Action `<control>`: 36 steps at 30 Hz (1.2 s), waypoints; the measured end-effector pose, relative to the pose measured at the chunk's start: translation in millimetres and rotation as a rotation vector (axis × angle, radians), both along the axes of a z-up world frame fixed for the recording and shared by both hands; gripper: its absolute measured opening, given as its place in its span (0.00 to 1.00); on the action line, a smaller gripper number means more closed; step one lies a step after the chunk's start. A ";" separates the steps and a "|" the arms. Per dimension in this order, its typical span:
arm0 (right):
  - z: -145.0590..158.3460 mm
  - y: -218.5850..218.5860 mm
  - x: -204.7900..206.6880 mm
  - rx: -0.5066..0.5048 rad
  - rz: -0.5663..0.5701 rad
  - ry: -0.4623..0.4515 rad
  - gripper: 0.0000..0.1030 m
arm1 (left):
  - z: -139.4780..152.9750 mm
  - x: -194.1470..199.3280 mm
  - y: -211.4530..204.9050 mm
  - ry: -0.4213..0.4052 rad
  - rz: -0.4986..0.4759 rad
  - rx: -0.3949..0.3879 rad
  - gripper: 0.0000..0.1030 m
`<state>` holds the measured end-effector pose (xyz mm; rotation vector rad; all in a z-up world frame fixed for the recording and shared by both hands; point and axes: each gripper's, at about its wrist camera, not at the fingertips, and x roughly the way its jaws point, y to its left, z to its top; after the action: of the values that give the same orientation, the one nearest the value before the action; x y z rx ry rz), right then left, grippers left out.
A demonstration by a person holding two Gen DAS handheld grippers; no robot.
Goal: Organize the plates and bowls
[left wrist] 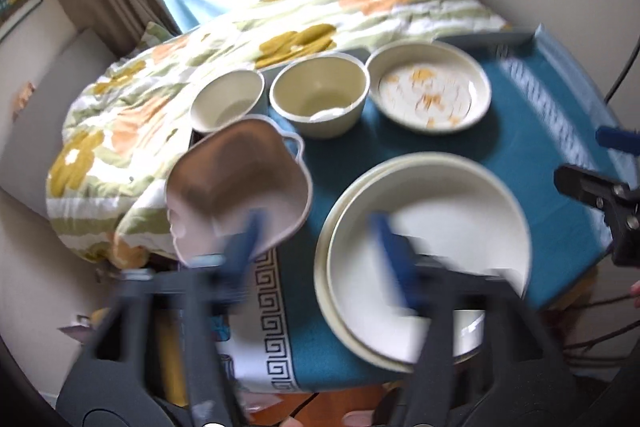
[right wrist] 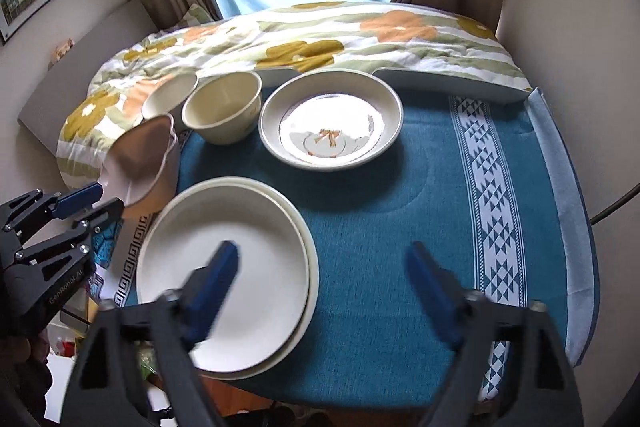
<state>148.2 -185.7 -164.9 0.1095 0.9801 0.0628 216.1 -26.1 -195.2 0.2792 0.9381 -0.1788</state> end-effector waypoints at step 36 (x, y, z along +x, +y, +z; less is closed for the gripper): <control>-106.8 -91.8 234.6 0.148 0.542 0.294 0.30 | -123.3 156.5 -80.6 0.349 0.455 -0.438 0.30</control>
<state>382.7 -277.4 -271.7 -0.0149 1.2777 0.6320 372.6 -106.7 -318.5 -0.3825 1.2524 -0.0083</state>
